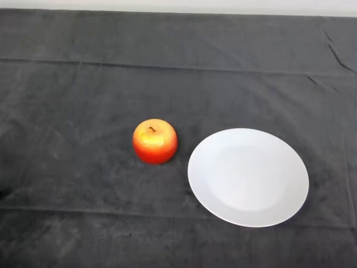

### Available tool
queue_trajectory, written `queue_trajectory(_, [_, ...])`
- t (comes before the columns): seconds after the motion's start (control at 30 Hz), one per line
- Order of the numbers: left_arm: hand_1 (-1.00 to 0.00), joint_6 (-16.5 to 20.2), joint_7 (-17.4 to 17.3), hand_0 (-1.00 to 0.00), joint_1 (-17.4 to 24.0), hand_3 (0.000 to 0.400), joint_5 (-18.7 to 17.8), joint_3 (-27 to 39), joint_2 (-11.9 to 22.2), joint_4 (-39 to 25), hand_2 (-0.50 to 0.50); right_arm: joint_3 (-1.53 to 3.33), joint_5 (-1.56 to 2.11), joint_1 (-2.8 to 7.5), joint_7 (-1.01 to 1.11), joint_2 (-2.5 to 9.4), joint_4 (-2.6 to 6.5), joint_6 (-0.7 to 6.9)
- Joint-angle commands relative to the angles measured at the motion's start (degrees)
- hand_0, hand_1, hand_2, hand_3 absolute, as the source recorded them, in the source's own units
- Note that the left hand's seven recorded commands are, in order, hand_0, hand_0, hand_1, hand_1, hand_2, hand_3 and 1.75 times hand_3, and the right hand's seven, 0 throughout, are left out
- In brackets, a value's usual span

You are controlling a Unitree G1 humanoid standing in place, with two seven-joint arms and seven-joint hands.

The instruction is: Move the apple to the plate

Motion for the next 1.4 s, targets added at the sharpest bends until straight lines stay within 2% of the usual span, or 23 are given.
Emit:
queue_trajectory(0.03, [0.0,-1.2,-0.6,0.0,-3.2,0.0,0.7,0.8,0.0,2.4,0.0,1.24,0.57,-0.89,-0.26,0.42,-1.65,-0.72])
queue_trajectory(0.47, [0.0,-2.6,-0.2,0.0,-4.9,0.0,2.0,0.9,0.5,3.0,0.0,1.25,0.6,-0.89,-0.24,0.39,-1.61,-0.73])
queue_trajectory(1.0, [0.0,-4.0,0.3,0.0,-8.3,0.0,5.2,-1.4,-1.2,2.7,0.0,1.27,0.64,-0.9,-0.21,0.37,-1.55,-0.74])
queue_trajectory(1.2, [0.0,-4.1,0.0,0.0,-8.6,0.0,6.7,-2.8,-1.9,0.8,0.0,1.28,0.65,-0.9,-0.21,0.36,-1.55,-0.74])
queue_trajectory(1.4, [0.0,-3.1,0.0,0.0,-7.7,0.0,8.3,-4.6,-3.2,-3.8,0.0,1.29,0.65,-0.9,-0.22,0.38,-1.57,-0.74])
